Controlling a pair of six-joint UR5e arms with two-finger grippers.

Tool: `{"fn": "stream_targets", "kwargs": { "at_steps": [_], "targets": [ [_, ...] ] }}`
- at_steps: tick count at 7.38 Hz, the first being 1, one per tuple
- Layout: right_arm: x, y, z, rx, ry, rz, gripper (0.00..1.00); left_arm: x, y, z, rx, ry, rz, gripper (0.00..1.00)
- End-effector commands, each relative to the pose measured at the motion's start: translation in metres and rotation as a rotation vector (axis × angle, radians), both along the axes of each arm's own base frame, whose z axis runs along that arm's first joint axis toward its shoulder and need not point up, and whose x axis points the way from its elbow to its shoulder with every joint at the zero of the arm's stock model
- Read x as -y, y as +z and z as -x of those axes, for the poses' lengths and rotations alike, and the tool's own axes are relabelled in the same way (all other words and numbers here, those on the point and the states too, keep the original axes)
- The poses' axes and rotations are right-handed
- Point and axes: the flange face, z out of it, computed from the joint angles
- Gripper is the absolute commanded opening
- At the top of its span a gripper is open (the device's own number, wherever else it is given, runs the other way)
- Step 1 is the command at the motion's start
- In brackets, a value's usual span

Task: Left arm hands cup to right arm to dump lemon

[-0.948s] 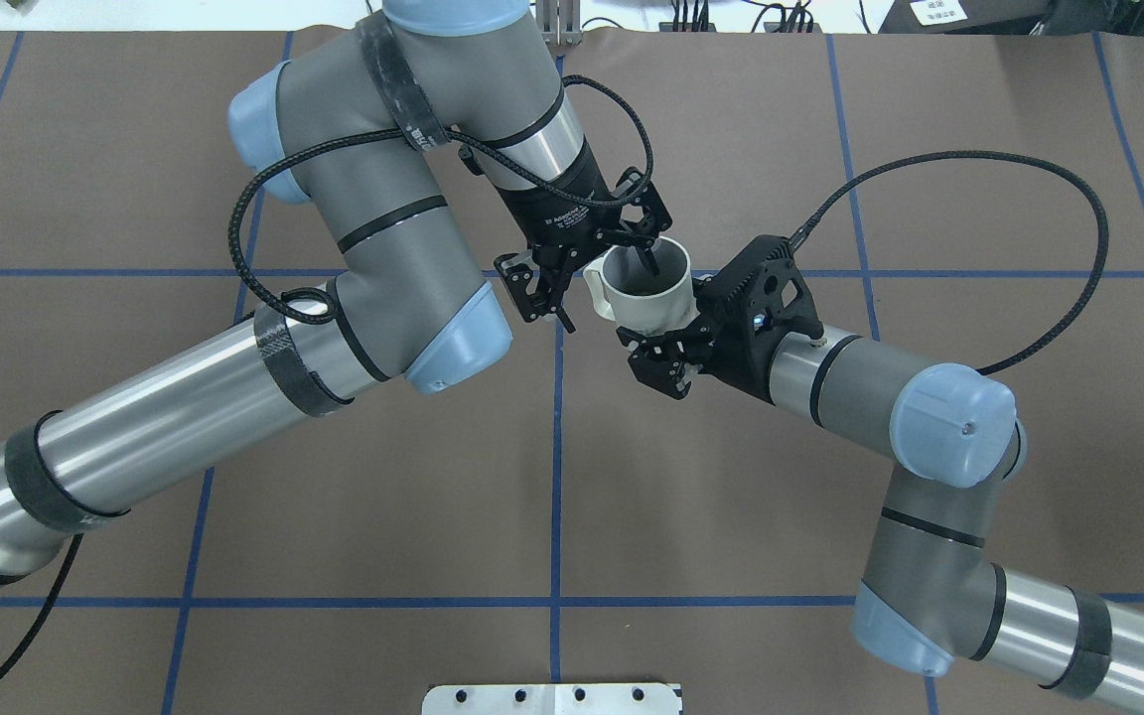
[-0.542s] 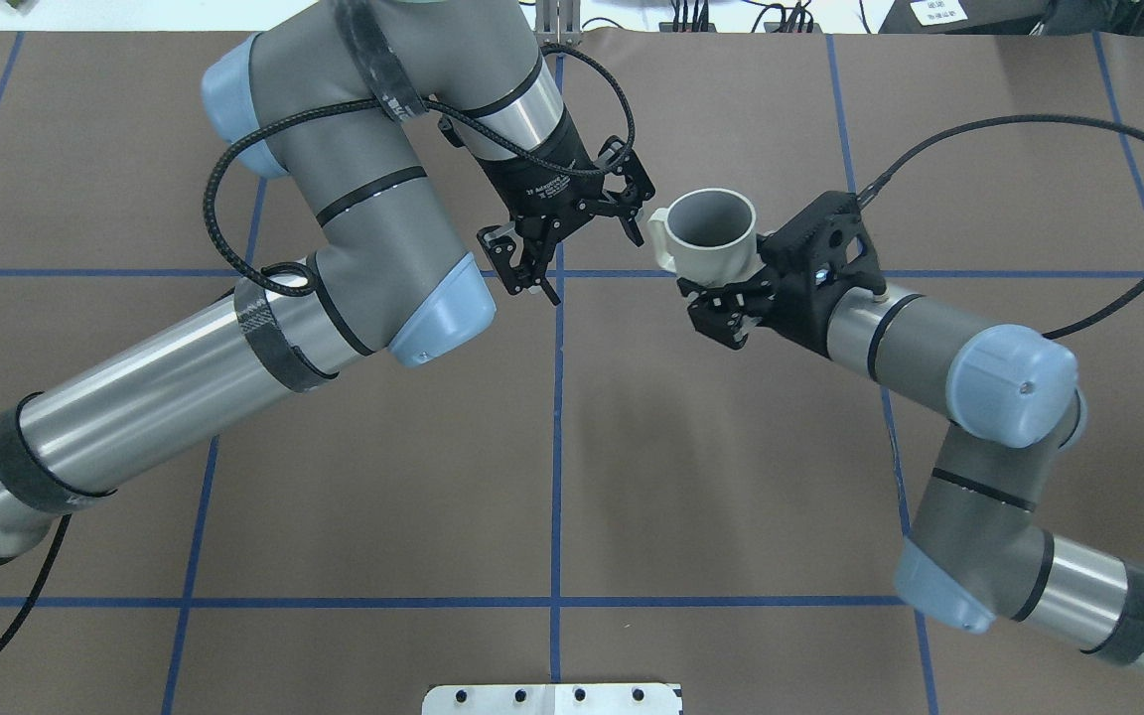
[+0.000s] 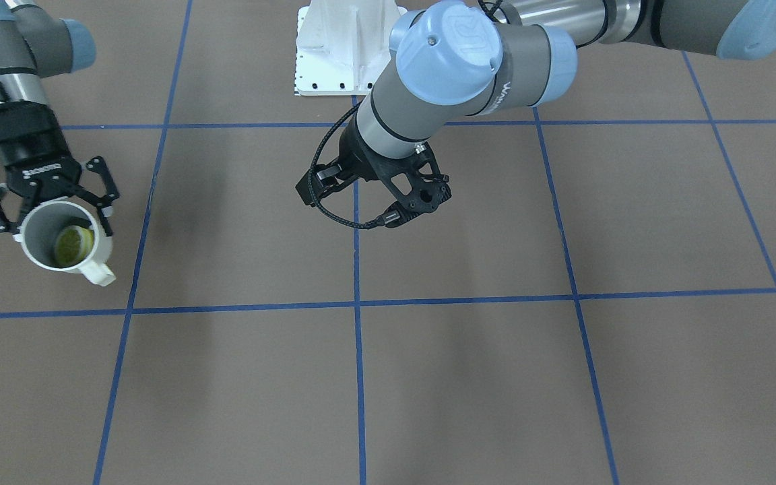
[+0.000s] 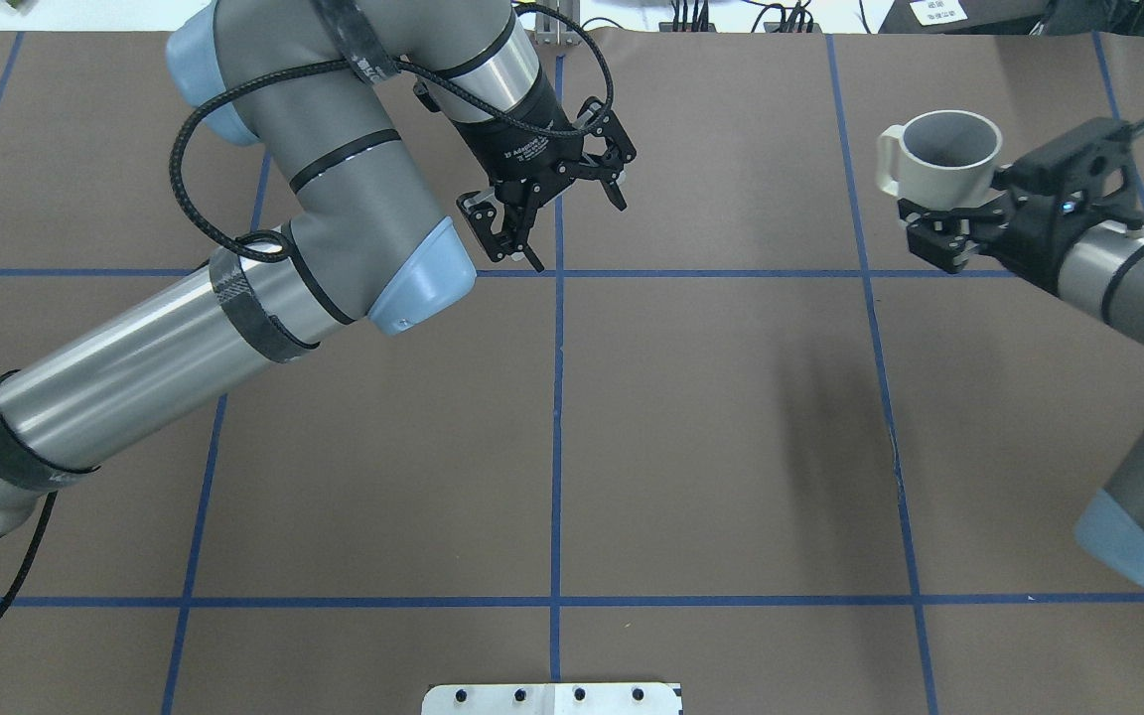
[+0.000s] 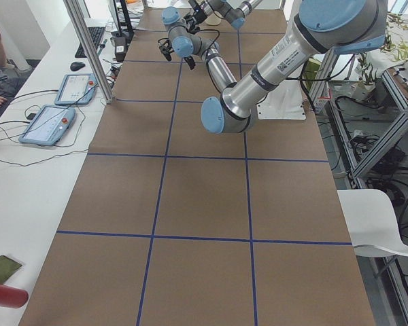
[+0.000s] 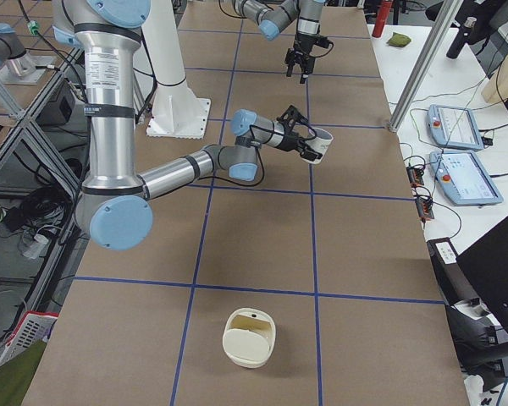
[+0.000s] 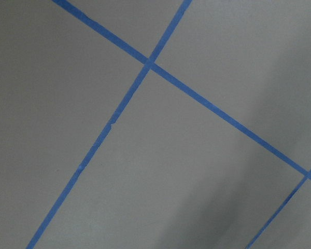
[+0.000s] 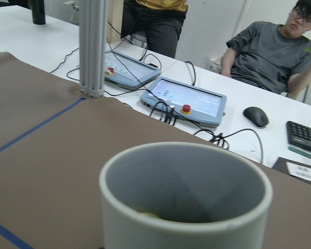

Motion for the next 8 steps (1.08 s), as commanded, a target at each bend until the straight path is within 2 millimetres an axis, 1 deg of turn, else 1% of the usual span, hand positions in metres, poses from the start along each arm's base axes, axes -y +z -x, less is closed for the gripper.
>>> {"fn": "stream_targets", "kwargs": {
  "at_steps": [1, 2, 3, 4, 5, 6, 7, 8],
  "targets": [
    [-0.027, 0.055, -0.098, 0.006, 0.079, 0.026, 0.59, 0.004, -0.001, 0.006, -0.003, -0.010, -0.003, 1.00],
    [-0.039, 0.088, -0.142, 0.043, 0.067, 0.034, 0.58, 0.008, -0.002, 0.012, -0.003, -0.021, -0.001, 1.00],
    [-0.049, 0.114, -0.182, 0.076, 0.076, 0.053, 0.57, 0.010, -0.002, 0.014, -0.002, -0.025, -0.003, 1.00],
    [-0.058, 0.140, -0.209, 0.146, 0.093, 0.082, 0.57, 0.010, -0.002, 0.015, -0.003, -0.026, -0.004, 1.00],
    [-0.071, 0.176, -0.227, 0.231, 0.104, 0.119, 0.57, 0.011, -0.002, 0.016, -0.003, -0.029, -0.005, 1.00],
    [-0.086, 0.215, -0.235, 0.314, 0.114, 0.125, 0.55, 0.013, -0.001, 0.017, -0.002, -0.031, -0.005, 1.00],
    [-0.101, 0.236, -0.239, 0.417, 0.122, 0.139, 0.54, 0.016, -0.001, 0.021, -0.002, -0.038, -0.005, 1.00],
    [-0.118, 0.251, -0.242, 0.519, 0.121, 0.157, 0.53, 0.016, -0.002, 0.022, -0.003, -0.039, -0.006, 1.00]
  ]
}}
